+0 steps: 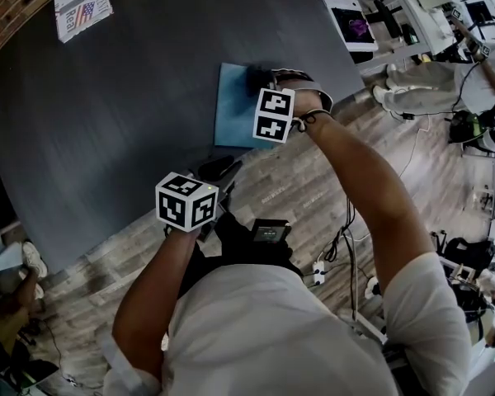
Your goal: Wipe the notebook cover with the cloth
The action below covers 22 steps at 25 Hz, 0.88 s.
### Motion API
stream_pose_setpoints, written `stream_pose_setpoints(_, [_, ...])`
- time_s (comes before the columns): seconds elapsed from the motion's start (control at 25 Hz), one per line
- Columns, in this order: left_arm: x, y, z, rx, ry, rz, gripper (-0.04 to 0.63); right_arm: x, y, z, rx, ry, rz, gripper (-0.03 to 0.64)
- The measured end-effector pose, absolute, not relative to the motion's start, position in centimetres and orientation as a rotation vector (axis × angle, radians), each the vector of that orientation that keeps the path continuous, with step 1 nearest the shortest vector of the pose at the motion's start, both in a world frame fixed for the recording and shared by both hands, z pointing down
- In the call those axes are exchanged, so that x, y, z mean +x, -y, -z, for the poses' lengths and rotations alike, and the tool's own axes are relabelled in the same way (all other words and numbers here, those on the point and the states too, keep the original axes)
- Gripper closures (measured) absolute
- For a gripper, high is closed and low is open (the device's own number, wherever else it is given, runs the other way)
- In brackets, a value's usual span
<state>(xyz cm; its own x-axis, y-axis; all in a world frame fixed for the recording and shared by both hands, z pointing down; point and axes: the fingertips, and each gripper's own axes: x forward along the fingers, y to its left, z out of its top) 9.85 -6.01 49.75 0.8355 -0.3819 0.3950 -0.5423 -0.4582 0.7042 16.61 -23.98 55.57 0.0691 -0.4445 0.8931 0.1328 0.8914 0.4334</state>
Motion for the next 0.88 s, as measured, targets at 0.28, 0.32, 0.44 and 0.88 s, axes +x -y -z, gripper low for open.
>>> stream_pose_setpoints(0.28, [9.9,5.0,-49.7,2.112,0.662,-0.232,0.502,16.4,22.6,-55.6,0.271,1.453,0.425,0.512])
stream_pose_setpoints(0.32, [9.9,4.9,-49.6,2.113,0.661,-0.232,0.502,16.4,22.4,-55.6,0.271,1.453,0.425,0.512])
stream_pose_setpoints(0.44, [9.8,4.4,-49.5,2.117,0.658,-0.232,0.502,16.3,21.7,-55.6,0.272,1.452,0.423,0.512])
stream_pose_setpoints(0.88, [9.0,2.9,-49.2,2.121,0.65,-0.233,0.502,15.8,19.6,-55.6,0.272,1.447,0.415,0.512])
